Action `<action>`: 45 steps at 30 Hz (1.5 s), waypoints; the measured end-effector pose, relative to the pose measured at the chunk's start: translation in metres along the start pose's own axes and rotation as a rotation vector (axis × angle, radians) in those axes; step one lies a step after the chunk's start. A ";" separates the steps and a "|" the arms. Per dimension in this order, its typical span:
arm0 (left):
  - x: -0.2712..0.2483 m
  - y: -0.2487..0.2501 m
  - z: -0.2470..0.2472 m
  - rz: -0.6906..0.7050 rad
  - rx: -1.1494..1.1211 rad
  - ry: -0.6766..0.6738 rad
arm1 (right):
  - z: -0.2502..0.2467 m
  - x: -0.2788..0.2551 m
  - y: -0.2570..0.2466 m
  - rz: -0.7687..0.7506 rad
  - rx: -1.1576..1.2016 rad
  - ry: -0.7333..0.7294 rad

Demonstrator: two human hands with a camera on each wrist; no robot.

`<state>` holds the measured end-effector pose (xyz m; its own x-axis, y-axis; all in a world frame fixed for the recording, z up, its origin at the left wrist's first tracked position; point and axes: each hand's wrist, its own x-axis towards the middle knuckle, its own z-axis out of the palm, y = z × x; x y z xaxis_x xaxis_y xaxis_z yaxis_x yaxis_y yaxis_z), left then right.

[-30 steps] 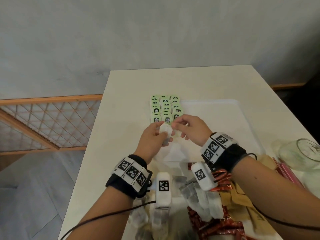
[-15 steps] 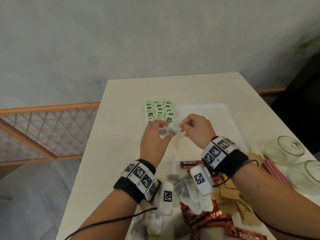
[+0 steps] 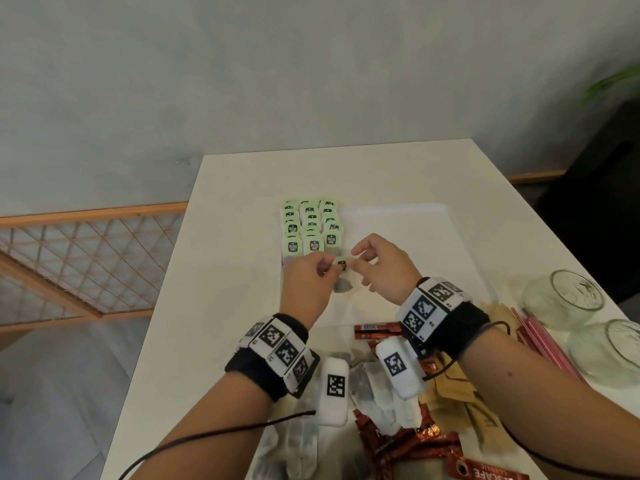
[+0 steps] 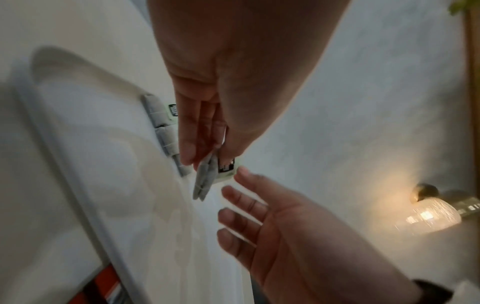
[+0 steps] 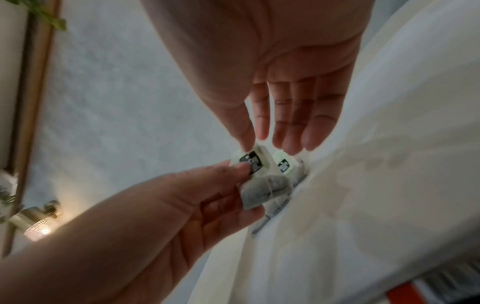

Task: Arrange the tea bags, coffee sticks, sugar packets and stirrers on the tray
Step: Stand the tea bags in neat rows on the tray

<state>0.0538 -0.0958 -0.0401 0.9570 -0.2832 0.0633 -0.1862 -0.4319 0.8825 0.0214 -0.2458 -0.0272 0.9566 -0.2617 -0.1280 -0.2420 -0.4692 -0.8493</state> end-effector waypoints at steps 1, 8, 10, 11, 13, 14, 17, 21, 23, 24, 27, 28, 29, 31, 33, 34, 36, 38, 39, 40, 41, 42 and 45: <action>0.001 -0.004 0.001 -0.050 -0.052 -0.019 | 0.000 0.002 0.004 0.018 0.003 -0.033; 0.017 -0.031 -0.003 -0.162 0.110 -0.075 | 0.011 0.028 0.024 0.111 -0.026 -0.134; 0.028 -0.036 -0.010 -0.152 0.254 -0.032 | 0.013 0.039 0.028 0.157 -0.009 -0.099; 0.033 -0.036 -0.013 -0.163 0.298 -0.013 | 0.013 0.045 0.028 0.172 0.001 -0.074; 0.044 -0.035 -0.018 -0.188 0.354 0.002 | 0.014 0.056 0.027 0.181 0.021 -0.031; 0.049 -0.036 -0.019 -0.193 0.377 -0.004 | 0.015 0.061 0.025 0.179 0.033 -0.016; 0.058 -0.037 -0.021 -0.212 0.421 -0.032 | 0.020 0.073 0.020 0.160 0.055 0.012; 0.062 -0.037 -0.020 -0.214 0.434 -0.047 | 0.026 0.081 0.013 0.109 0.017 0.018; 0.063 -0.036 -0.022 -0.210 0.440 -0.056 | 0.026 0.083 0.010 0.105 0.008 0.020; 0.063 -0.035 -0.023 -0.209 0.439 -0.059 | 0.025 0.082 0.008 0.105 0.005 0.021; 0.058 -0.026 -0.027 -0.197 0.427 -0.058 | 0.019 0.075 0.002 0.097 -0.002 0.025; 0.055 -0.021 -0.028 -0.183 0.426 -0.060 | 0.016 0.071 0.001 0.094 -0.009 0.021; 0.051 -0.016 -0.030 -0.167 0.427 -0.063 | 0.012 0.065 -0.001 0.091 -0.015 0.012; 0.039 -0.005 -0.032 -0.134 0.426 -0.076 | 0.002 0.051 -0.004 0.075 -0.028 -0.013; 0.025 0.006 -0.034 -0.110 0.428 -0.113 | -0.009 0.033 -0.005 0.046 -0.052 -0.053; 0.016 0.010 -0.034 -0.103 0.441 -0.145 | -0.014 0.022 -0.005 0.030 -0.068 -0.083; -0.003 0.017 -0.033 -0.094 0.475 -0.225 | -0.024 0.001 -0.002 0.000 -0.107 -0.150; -0.023 0.023 -0.030 -0.085 0.523 -0.316 | -0.031 -0.021 0.004 -0.017 -0.147 -0.217; -0.033 0.025 -0.027 -0.078 0.554 -0.361 | -0.034 -0.033 0.008 -0.021 -0.170 -0.247; -0.043 0.027 -0.023 -0.068 0.587 -0.406 | -0.036 -0.044 0.011 -0.027 -0.210 -0.271; -0.052 0.028 -0.019 -0.061 0.620 -0.449 | -0.039 -0.055 0.014 -0.034 -0.266 -0.298; -0.060 0.027 -0.014 -0.064 0.655 -0.492 | -0.040 -0.065 0.017 -0.035 -0.324 -0.336; -0.081 0.027 0.000 -0.086 0.744 -0.587 | -0.042 -0.093 0.026 0.006 -0.441 -0.463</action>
<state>-0.0290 -0.0845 -0.0211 0.7470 -0.5227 -0.4107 -0.4083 -0.8483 0.3370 -0.0809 -0.2689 -0.0161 0.9023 0.0801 -0.4235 -0.1969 -0.7975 -0.5703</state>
